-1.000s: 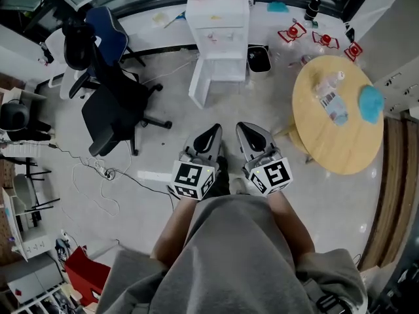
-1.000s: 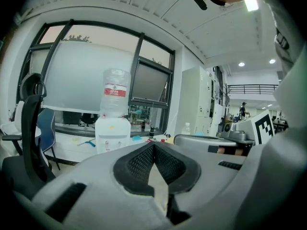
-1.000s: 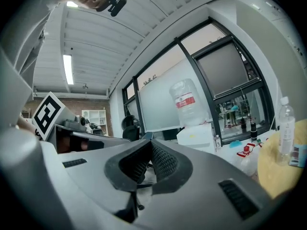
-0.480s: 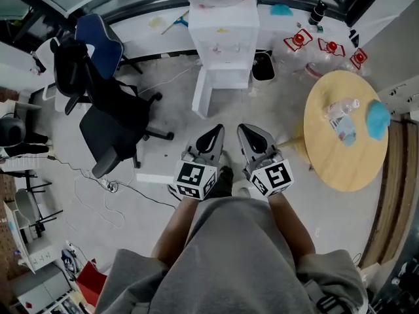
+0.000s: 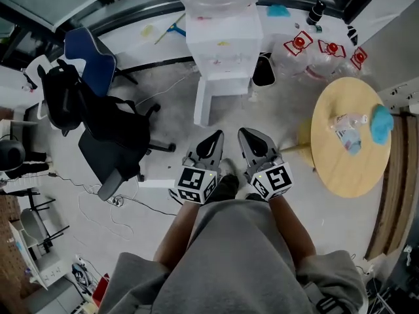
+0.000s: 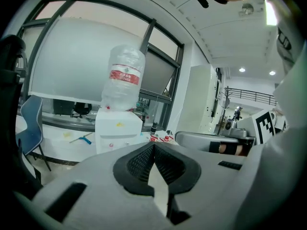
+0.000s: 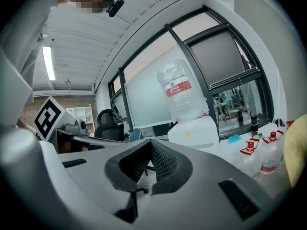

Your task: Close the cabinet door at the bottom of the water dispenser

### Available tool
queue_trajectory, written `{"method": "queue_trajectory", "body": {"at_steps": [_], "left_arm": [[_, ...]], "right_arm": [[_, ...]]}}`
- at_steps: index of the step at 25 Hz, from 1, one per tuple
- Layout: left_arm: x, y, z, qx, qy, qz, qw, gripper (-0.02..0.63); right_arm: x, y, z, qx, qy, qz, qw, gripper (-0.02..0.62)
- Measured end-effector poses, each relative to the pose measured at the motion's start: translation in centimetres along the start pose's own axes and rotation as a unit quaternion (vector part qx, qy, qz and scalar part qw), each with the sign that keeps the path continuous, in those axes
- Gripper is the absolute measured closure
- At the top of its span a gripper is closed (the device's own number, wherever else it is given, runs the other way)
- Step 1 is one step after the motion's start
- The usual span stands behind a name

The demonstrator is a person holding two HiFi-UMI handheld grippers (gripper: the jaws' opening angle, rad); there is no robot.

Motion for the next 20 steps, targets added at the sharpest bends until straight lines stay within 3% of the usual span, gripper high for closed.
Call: {"method": "queue_trajectory", "body": {"at_steps": [13, 20], "left_arm": [[0.2, 5.6, 2.3, -0.025, -0.010, 0.043, 0.9987, 0.598], [1.4, 10.1, 2.0, -0.023, -0.014, 0.064, 0.9976, 0.598]], "right_arm": [[0.3, 3.3, -5.6, -0.038, 0.032, 0.009, 0.999, 0.584], [-0.1, 4.5, -10.1, -0.031, 0.051, 0.026, 0.998, 0.584]]}}
Point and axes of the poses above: the fingertips, and each gripper's own axes: y forward along the fingers, z to its left, x out of its top, the point moved 2 cm from there along -y, backward along the fingers, and after that the axes turned 10 degrees about z, right-handed, at the moved point
